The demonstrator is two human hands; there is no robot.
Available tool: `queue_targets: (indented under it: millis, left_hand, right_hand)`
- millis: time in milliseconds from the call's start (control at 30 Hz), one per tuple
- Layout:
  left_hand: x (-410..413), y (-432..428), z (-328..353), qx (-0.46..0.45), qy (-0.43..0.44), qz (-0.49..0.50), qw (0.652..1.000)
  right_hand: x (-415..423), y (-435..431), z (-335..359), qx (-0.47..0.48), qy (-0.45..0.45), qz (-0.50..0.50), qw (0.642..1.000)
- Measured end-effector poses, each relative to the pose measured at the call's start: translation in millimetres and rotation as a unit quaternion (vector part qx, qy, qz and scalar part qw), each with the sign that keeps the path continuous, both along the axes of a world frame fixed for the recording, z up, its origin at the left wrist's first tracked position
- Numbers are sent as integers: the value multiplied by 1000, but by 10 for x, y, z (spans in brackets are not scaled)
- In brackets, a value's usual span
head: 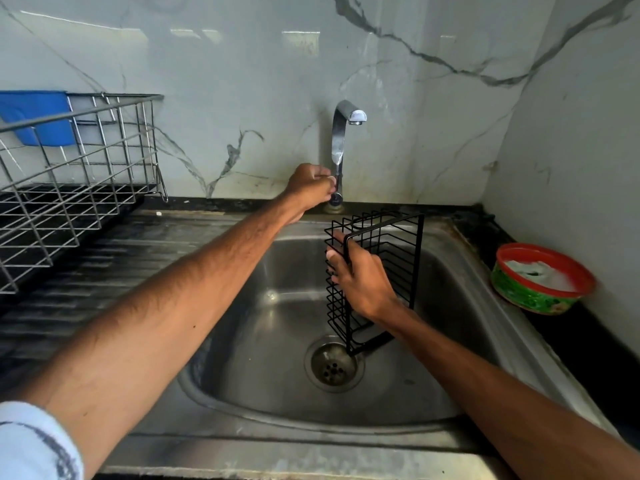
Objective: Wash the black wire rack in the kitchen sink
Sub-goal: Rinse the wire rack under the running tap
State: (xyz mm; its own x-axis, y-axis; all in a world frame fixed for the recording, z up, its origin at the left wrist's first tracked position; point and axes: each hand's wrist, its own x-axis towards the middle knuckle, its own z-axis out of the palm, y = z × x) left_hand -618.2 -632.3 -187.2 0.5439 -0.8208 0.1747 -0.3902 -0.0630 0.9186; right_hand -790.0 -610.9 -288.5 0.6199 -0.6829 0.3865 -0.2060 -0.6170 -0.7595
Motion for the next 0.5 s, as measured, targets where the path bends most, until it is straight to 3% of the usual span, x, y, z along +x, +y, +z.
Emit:
queue_targets:
  millis: [133,267,367,500]
  left_hand:
    - [-161,331,-180,61,-101,-62,991]
    - [-299,726,-387,71,-128,-152,977]
    - [-314,917,-412,91,-212,-125,965]
    - [-283,1066,-383,90,-242,-95,961]
  right_hand:
    - [-57,3,59,0,17,19,1000]
    - [-93,65,119,-15,59,66,996]
    - [-52,143,115,-17,89,87,992]
    - [-46,120,120,-10,75,92,993]
